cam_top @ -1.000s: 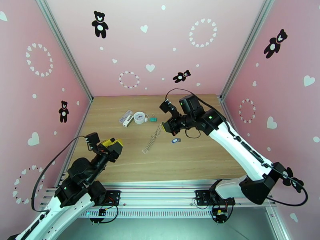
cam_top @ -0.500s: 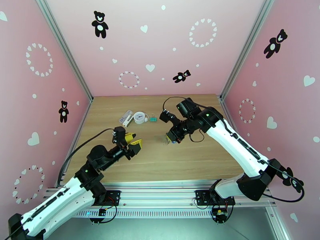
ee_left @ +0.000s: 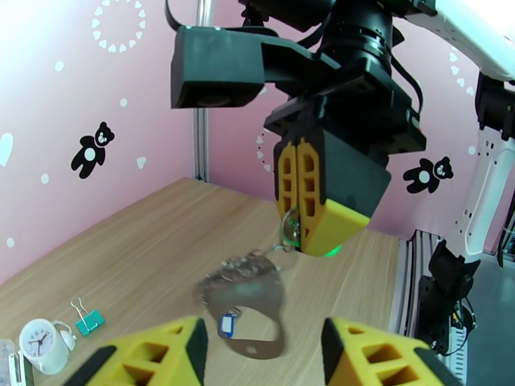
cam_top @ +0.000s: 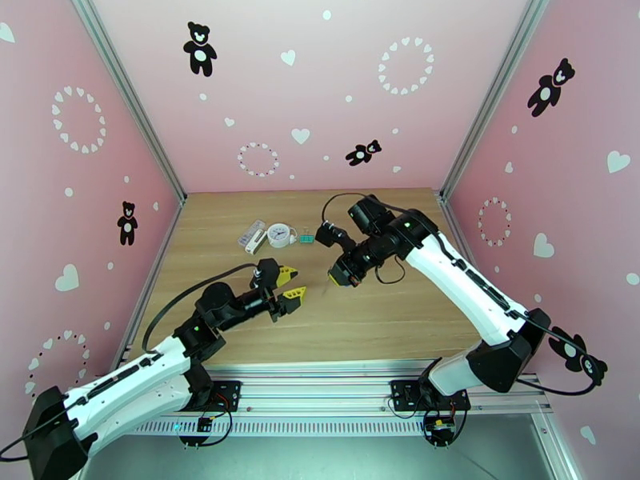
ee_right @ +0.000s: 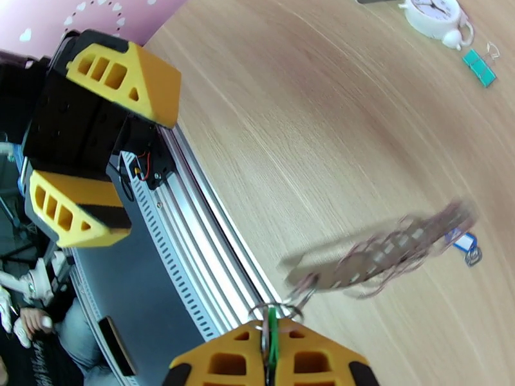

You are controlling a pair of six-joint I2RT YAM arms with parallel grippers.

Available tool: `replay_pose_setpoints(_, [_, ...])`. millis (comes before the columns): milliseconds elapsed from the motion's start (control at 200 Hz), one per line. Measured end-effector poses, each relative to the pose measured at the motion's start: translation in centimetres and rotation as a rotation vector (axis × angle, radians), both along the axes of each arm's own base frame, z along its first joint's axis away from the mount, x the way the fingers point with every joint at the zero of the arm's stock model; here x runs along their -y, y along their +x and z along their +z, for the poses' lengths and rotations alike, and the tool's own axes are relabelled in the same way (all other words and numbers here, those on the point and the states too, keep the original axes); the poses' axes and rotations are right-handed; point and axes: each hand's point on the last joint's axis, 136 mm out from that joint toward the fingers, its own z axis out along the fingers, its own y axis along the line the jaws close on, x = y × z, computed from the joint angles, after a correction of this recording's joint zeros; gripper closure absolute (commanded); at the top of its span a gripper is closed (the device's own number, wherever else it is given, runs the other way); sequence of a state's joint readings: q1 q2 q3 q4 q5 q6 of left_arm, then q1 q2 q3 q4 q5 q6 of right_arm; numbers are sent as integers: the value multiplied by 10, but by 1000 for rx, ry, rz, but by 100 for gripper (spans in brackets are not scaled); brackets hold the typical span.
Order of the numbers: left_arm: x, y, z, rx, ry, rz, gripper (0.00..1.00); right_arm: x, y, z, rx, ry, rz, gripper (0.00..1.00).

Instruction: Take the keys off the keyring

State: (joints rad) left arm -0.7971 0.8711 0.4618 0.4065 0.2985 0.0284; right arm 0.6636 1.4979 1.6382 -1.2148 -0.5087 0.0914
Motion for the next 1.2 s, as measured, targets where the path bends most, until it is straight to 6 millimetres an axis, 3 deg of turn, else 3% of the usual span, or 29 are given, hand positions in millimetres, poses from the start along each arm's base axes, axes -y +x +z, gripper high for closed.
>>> replay_pose_setpoints(220, [20,12,-12,20,44,-21,47,-10,7,8,-97,42,-136,100])
replay_pose_setpoints(496, [33,18,-15,79,35,-47,48,-19,4,24,-145,82,-179,100])
replay_pose_setpoints(806, [40,29,-13,130,8,-24,56,-24,5,30,-173,95,-196,100])
replay_pose_setpoints(1201, [41,34,0,181,-34,-7,56,-28,9,28,-181,94,-200,100])
